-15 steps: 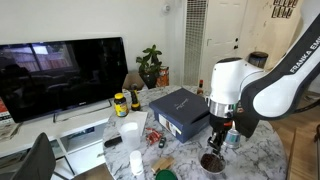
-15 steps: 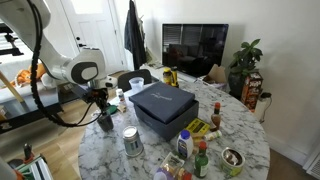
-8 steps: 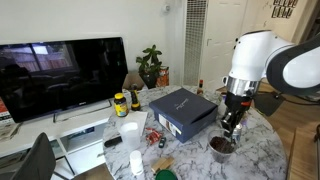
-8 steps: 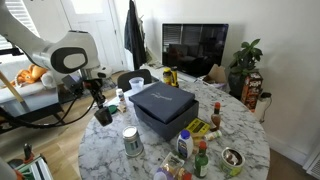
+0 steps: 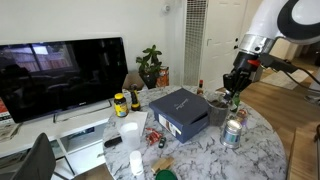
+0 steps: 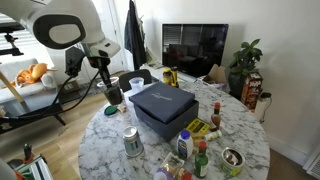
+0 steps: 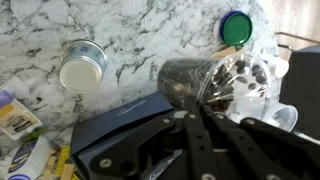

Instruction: Flip the silver cup over then place the plastic cup on it

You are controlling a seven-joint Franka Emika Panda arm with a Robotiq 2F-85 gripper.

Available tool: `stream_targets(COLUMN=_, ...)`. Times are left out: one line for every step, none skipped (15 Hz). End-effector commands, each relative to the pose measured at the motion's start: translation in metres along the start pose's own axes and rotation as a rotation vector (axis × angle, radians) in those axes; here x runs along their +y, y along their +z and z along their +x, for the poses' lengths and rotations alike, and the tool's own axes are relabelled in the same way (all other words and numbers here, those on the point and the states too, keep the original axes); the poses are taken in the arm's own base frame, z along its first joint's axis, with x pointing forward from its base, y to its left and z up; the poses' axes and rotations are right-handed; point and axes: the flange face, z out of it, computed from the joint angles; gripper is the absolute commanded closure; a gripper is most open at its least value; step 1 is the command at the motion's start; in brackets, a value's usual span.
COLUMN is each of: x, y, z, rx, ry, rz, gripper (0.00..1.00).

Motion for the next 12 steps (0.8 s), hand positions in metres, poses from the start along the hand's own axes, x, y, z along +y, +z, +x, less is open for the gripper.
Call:
stream_targets(x=0.039, y=-0.042, z=0.012, rx=0.006, ry=0.156, rz=0.019, gripper=0.98)
stream_targets(x=0.058, y=-0.043, z=0.006, rx=-0.005, ry=0.193, rz=0.02, gripper=0.98)
stream_targets(x=0.071, y=-0.048, z=0.006, rx=-0.021, ry=0.22, rz=0.025, gripper=0.98)
stream_targets(x=0.082, y=-0.056, z=0.017, rx=-0.06, ry=0.245, rz=0.021, gripper=0.98)
stream_targets(x=0.098, y=-0.058, z=0.018, rx=-0.084, ry=0.268, rz=0.015, gripper=0.98)
stream_targets(x=0.112, y=-0.059, z=0.019, rx=-0.112, ry=0.274, rz=0.005, gripper=0.98)
stream_targets(x=0.126, y=-0.055, z=0.017, rx=-0.136, ry=0.266, rz=0.006, gripper=0.98)
stream_targets(x=0.14, y=-0.05, z=0.018, rx=-0.154, ry=0.264, rz=-0.009, gripper=0.98)
stream_targets(x=0.148, y=-0.047, z=0.025, rx=-0.17, ry=0.251, rz=-0.012, gripper=0.98)
stream_targets(x=0.157, y=-0.039, z=0.027, rx=-0.183, ry=0.243, rz=-0.026, gripper=0.98)
stream_targets(x=0.163, y=-0.033, z=0.029, rx=-0.188, ry=0.224, rz=-0.032, gripper=0.98)
stream_targets(x=0.166, y=-0.027, z=0.032, rx=-0.182, ry=0.2, rz=-0.035, gripper=0.98)
